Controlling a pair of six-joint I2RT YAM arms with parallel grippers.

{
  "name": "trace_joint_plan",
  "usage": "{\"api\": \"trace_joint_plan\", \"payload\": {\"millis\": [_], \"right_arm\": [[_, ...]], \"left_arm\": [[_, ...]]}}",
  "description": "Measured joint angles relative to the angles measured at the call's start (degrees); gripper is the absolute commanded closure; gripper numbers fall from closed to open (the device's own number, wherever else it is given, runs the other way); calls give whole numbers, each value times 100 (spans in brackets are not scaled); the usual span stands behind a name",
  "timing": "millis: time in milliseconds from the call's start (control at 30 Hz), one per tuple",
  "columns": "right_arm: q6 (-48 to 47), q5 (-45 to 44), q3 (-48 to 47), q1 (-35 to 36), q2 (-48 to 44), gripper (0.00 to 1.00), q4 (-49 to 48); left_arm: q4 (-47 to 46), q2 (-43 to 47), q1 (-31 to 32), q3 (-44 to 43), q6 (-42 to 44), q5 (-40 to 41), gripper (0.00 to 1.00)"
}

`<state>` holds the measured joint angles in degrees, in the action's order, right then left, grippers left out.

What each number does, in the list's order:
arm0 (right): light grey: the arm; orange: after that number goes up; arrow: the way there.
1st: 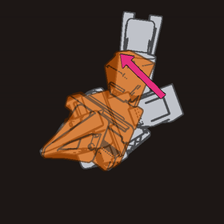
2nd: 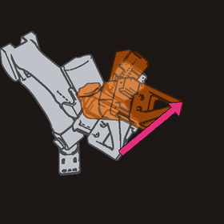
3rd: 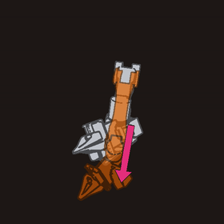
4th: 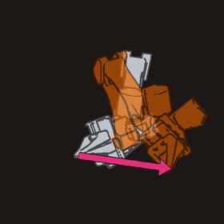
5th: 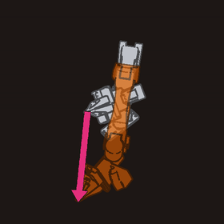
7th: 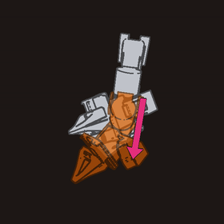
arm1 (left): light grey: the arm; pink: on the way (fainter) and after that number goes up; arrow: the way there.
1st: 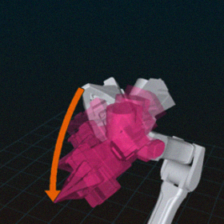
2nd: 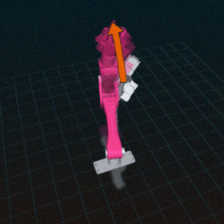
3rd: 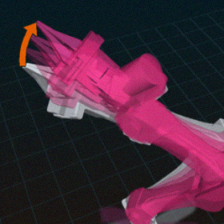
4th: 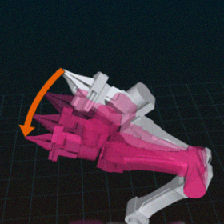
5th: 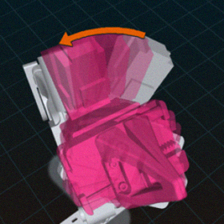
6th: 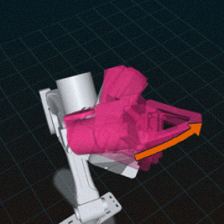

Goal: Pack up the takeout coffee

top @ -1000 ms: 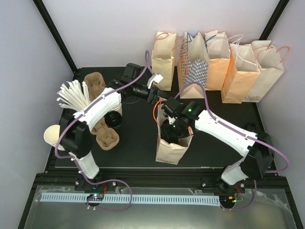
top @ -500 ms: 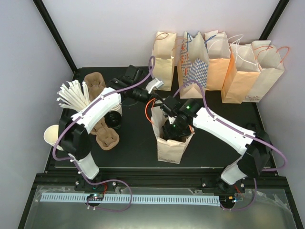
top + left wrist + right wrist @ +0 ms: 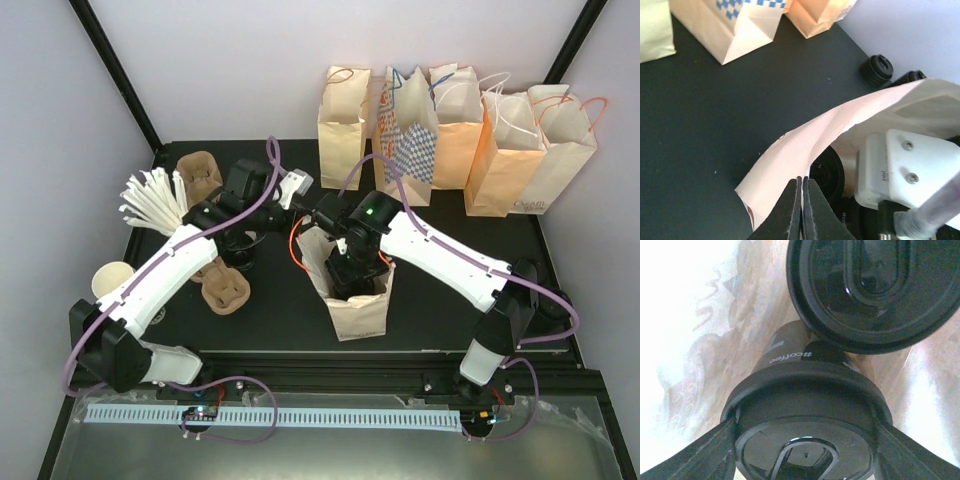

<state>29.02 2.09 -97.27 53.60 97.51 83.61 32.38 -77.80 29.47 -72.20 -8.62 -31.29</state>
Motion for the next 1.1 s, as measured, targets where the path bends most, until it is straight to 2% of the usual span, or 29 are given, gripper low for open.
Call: {"api": "trace_joint_plan", "payload": {"millis": [233,400,633,733,900,1100], "right_arm": [[37,-286,11,166,33,59,173],[42,-514,-118,205,273,57,210],[260,-507,-1150,269,782,57,334],[529,-396,-1309,293,835,57,352],[483,-273,-1222,291,841,57,317],[-439,-365,-306,319,153,54,-527]], "left_arm": [[-254,448,105,595,-1034,326,98],[-278,848,203,697,-1392,597,98],[-17,772,212,332,-1447,894,99],[109,658,216,160,-1460,916,98],[321,538,214,101,-1460,898,98],[389,20,214,-208,-1040,339,96]]}}
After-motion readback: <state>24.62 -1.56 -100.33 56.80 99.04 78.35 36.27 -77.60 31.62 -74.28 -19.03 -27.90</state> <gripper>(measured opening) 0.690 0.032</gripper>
